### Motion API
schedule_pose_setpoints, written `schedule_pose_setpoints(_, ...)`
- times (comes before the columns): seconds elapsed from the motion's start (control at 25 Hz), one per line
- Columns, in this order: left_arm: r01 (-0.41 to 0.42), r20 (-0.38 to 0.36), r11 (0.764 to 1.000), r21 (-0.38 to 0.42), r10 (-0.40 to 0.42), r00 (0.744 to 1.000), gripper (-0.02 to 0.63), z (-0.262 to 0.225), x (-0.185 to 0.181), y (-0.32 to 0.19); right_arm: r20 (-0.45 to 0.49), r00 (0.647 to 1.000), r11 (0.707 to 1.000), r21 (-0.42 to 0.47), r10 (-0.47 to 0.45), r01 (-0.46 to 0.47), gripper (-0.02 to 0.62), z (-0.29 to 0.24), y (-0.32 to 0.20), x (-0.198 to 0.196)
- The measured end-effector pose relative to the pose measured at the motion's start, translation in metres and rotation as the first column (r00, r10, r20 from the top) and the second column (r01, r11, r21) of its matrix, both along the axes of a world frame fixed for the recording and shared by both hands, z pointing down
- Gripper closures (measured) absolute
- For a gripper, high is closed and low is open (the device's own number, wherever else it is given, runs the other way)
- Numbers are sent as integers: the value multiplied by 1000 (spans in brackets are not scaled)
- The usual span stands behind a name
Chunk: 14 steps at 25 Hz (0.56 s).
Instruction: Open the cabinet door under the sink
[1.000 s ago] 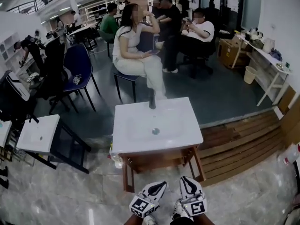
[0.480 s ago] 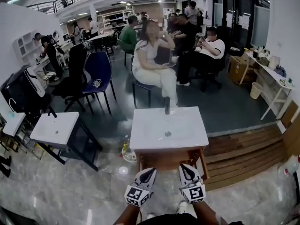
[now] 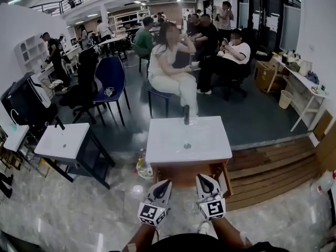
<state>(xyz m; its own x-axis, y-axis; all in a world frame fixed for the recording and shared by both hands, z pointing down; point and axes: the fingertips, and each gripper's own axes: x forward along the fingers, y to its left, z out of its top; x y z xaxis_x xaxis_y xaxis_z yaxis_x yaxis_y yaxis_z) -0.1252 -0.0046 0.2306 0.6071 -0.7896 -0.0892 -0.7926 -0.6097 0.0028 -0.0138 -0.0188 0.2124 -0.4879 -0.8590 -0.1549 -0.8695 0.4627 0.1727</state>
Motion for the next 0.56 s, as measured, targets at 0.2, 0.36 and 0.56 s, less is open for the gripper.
schedule_pose_setpoints(0.2, -9, 6, 1000, 13, 9, 1000, 583, -7, 7, -3, -6, 1000, 1000, 24, 9, -9, 571, -5, -1, 5)
schedule_pose_setpoints(0.36, -15, 12, 1000, 19, 15, 1000, 581, -11, 14, -3, -5, 1000, 1000, 27, -3, 3, 571, -9, -3, 7)
schedule_pose_setpoints(0.56, -17, 16, 1000, 21, 17, 1000, 581, -16, 22, -10, -14, 1000, 999, 32, -7, 7, 571, -16, -10, 12)
